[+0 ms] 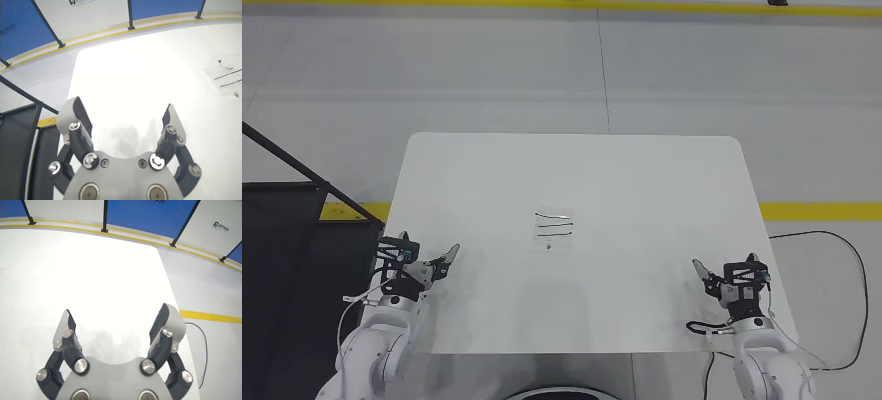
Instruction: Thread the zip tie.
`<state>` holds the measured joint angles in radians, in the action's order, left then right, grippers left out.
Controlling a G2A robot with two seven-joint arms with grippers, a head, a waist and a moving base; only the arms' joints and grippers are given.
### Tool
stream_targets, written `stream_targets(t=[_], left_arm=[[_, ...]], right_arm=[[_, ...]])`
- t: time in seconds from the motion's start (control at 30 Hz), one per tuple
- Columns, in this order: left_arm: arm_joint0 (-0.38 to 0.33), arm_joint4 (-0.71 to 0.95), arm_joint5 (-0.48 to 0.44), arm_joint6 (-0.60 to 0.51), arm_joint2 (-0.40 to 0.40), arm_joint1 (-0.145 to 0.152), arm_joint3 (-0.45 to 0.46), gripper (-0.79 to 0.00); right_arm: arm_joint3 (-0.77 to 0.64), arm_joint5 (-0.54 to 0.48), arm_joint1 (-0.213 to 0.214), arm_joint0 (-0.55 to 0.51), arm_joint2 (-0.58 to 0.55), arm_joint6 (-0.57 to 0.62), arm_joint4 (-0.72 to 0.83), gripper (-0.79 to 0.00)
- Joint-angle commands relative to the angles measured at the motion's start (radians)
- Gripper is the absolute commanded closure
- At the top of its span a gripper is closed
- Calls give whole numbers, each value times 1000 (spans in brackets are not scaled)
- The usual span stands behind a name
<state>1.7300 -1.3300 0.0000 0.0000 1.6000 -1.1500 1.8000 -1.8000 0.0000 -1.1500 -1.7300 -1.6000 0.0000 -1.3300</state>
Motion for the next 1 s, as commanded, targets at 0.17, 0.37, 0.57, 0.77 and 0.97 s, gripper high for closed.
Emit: stream_targets(t=[0.17, 0.37, 0.57, 0.77, 0.97], left_arm=[[0, 0, 0, 0, 0, 0, 0, -785], [-8, 33, -52, -1, 4, 0, 0, -785], [-27, 230, -240, -46, 64, 6, -3, -785], [-28, 406, -412, -78, 130, 13, -15, -785], [-15, 510, -545, -61, 159, 18, -37, -785]], right_arm=[[0, 0, 0, 0, 0, 0, 0, -785], [-10, -94, 3, 11, 5, 24, 16, -785], [-15, -349, 13, 67, -27, 133, 191, -785], [19, -494, 19, 195, -6, 351, 442, -785], [145, -652, 29, 392, 75, 661, 768, -785]])
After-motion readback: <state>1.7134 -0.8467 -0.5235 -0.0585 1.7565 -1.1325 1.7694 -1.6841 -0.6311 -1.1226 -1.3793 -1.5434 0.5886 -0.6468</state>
